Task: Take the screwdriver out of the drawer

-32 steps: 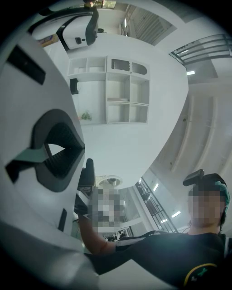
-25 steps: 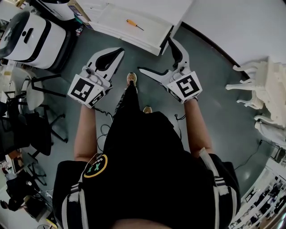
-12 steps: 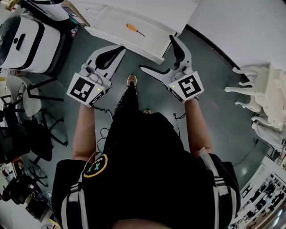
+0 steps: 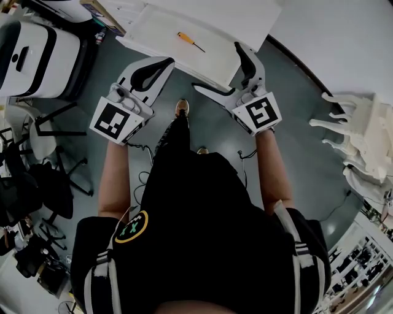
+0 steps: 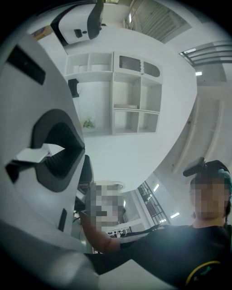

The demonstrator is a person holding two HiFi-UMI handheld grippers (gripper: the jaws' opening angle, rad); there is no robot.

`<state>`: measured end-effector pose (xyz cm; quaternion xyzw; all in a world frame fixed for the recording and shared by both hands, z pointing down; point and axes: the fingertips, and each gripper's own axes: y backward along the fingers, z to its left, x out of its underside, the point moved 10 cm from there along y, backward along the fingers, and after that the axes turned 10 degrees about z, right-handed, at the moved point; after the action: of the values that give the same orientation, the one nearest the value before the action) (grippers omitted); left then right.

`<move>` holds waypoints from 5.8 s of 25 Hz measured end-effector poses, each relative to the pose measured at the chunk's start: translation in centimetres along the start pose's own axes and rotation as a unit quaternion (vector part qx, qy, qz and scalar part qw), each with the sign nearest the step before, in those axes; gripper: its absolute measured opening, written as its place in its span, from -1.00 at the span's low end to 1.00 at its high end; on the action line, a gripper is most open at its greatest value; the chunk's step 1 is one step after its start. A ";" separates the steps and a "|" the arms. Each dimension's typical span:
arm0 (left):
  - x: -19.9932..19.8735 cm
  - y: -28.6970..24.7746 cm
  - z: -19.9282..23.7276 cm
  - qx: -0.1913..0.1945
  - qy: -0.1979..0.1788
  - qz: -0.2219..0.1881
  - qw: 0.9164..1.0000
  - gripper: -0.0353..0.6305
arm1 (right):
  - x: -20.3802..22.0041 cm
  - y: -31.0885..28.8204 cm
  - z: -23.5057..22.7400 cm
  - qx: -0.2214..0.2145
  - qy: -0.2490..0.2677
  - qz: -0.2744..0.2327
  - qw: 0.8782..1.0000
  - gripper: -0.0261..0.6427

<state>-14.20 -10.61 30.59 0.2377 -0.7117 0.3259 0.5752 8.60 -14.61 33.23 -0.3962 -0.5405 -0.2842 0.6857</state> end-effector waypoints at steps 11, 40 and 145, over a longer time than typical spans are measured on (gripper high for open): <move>0.8 -1.9 5.0 0.001 0.016 -0.009 1.000 -0.84 | 1.2 -6.4 -3.3 -0.019 0.021 0.022 0.999 0.83; 3.3 -3.1 10.7 0.002 0.060 0.016 0.998 -0.84 | 16.9 -21.7 -9.6 -0.039 0.009 0.190 0.981 0.82; 5.5 -2.7 9.6 0.004 0.059 0.029 0.998 -0.84 | 20.0 -23.7 -10.7 -0.023 0.007 0.261 0.965 -0.63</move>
<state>-19.91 -19.36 35.29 0.1998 -0.6814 0.3590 0.6057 -0.15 -35.41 57.02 -0.5369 -0.4068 -0.1108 0.7307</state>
